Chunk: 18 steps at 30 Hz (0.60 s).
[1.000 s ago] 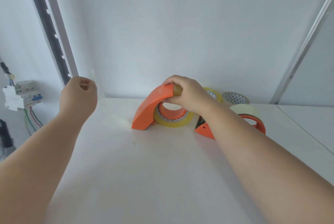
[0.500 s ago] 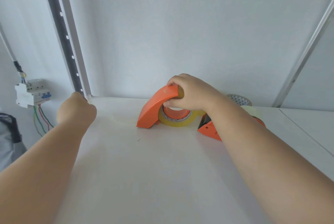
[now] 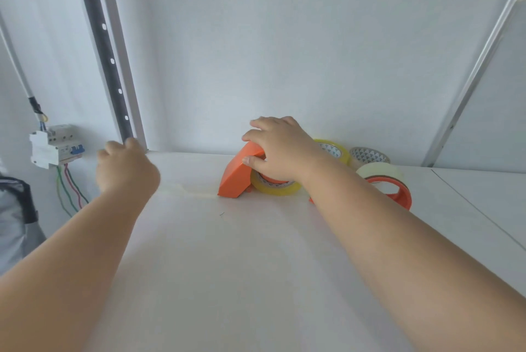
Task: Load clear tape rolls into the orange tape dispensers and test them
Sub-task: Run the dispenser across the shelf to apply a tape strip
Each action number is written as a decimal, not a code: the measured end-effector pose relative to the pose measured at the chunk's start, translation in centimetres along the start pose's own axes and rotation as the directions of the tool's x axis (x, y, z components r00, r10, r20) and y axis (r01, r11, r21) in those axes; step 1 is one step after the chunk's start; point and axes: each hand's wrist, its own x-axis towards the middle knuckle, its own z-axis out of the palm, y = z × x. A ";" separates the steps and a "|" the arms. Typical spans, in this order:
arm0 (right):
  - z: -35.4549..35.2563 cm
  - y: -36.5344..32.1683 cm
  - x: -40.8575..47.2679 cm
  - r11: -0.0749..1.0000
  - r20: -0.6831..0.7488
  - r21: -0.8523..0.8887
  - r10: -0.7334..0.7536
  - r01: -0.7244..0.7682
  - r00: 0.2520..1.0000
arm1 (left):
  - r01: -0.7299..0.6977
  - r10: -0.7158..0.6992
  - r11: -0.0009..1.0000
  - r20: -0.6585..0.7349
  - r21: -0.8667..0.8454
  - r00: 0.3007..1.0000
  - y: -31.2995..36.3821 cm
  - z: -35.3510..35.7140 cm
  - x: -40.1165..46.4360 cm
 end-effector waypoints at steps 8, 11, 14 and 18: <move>-0.1 -2.5 0.9 0.988 0.006 -0.154 -0.011 0.011 1.000 | -0.328 0.347 0.933 0.132 -0.146 0.929 3.6 1.9 -3.0; -0.6 -3.1 1.0 0.977 0.069 -0.214 0.019 -0.004 0.997 | -0.280 0.287 0.958 0.187 -0.061 0.940 3.3 2.3 -3.2; -0.8 -3.7 1.1 0.968 0.088 -0.249 0.026 -0.003 0.996 | -0.269 0.267 0.963 0.204 -0.020 0.942 3.1 2.6 -3.3; -0.3 -4.4 1.7 0.966 0.076 -0.257 0.030 -0.009 0.997 | -0.260 0.258 0.966 0.178 -0.014 0.950 3.2 2.9 -3.7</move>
